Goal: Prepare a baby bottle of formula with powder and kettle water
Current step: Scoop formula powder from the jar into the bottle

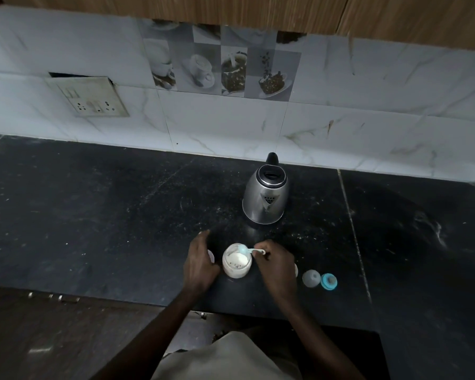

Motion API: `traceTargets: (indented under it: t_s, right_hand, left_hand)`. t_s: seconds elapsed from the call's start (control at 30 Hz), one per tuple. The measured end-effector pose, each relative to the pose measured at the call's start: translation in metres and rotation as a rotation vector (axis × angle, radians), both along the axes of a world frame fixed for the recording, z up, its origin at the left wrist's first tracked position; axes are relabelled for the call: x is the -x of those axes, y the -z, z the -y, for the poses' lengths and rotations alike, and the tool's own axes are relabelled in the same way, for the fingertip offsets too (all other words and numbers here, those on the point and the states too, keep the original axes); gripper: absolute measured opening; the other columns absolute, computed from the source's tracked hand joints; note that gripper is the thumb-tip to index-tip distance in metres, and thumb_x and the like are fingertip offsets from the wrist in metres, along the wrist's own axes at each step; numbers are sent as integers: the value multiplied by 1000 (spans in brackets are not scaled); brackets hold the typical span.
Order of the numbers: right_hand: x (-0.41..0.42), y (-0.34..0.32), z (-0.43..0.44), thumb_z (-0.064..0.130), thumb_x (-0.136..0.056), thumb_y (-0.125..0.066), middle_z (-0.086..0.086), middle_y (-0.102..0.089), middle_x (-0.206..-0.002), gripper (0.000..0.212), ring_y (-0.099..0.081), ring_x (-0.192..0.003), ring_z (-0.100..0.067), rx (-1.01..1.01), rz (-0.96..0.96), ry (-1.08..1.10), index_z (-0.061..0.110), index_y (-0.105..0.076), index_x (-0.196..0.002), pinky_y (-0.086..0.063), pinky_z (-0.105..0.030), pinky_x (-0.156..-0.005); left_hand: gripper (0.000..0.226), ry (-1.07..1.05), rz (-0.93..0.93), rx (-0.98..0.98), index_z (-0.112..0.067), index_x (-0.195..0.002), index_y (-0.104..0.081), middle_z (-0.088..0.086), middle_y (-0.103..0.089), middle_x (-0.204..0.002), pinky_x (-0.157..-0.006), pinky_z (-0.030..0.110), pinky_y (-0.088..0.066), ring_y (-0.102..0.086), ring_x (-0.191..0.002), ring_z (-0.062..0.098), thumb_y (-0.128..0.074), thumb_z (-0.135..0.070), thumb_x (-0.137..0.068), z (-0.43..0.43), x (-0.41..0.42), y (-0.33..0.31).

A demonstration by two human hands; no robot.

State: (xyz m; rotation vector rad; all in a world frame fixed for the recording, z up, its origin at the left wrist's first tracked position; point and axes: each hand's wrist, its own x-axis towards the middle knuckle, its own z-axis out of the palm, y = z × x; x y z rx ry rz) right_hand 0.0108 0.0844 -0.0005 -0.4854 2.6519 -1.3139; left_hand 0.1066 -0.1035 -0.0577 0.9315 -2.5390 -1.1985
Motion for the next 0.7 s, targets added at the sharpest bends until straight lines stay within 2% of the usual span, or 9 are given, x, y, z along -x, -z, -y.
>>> traceTargets:
  t_s: [0.1,0.2,0.33,0.47,0.53,0.6,0.7]
  right_hand:
    - [-3,11,18,23,-89,-69,5,-68,-95,4,-66,-89,-20,-249,-133,-120,24,-69,-94,-52,-38,-72]
    - [-6,21,32,28,-94,-61,3,-67,-109,15,-69,-96,-28,-494,-198,-205,28,-68,-106,-55,-42,-72]
    - [-7,32,37,29,-97,-56,-1,-67,-105,13,-71,-91,-34,-581,-241,-290,26,-67,-104,-53,-43,-66]
    - [-5,34,37,30,-98,-54,1,-67,-106,15,-72,-90,-32,-572,-248,-328,26,-67,-104,-53,-41,-66]
    - [-4,31,34,27,-93,-61,3,-67,-100,10,-72,-81,-28,-517,-288,-299,27,-68,-100,-52,-39,-58]
    - [-1,24,30,23,-89,-66,5,-68,-92,8,-70,-71,-24,-453,-360,-223,28,-69,-95,-50,-36,-51]
    - [14,2,24,19,-93,-66,3,-68,-90,6,-67,-74,-22,-249,-363,-43,23,-71,-93,-52,-37,-58]
  left_hand:
    - [97,56,152,23,-7,-156,-41,16,-42,-161,-124,42,-32,-35,-153,34,-73,-1,-65,8,-13,17]
    - [95,57,183,36,-3,-155,-42,16,-43,-161,-124,42,-31,-34,-153,35,-71,0,-65,5,-22,22]
    - [93,65,147,26,-5,-155,-42,14,-44,-160,-122,44,-37,-36,-153,33,-71,2,-66,-5,-23,19]
    - [92,70,94,7,-8,-153,-46,13,-46,-159,-120,42,-37,-40,-149,31,-68,6,-65,-9,-15,14]
    - [86,53,35,-12,-8,-151,-49,13,-48,-157,-119,44,-38,-43,-146,32,-64,3,-68,-8,-7,8]
    - [80,19,-49,-21,-4,-147,-53,15,-54,-152,-117,49,-42,-49,-141,34,-54,-4,-68,-6,7,-2]
    - [82,-20,-141,-28,0,-143,-57,17,-59,-147,-118,47,-42,-54,-137,37,-54,2,-61,-4,43,-26]
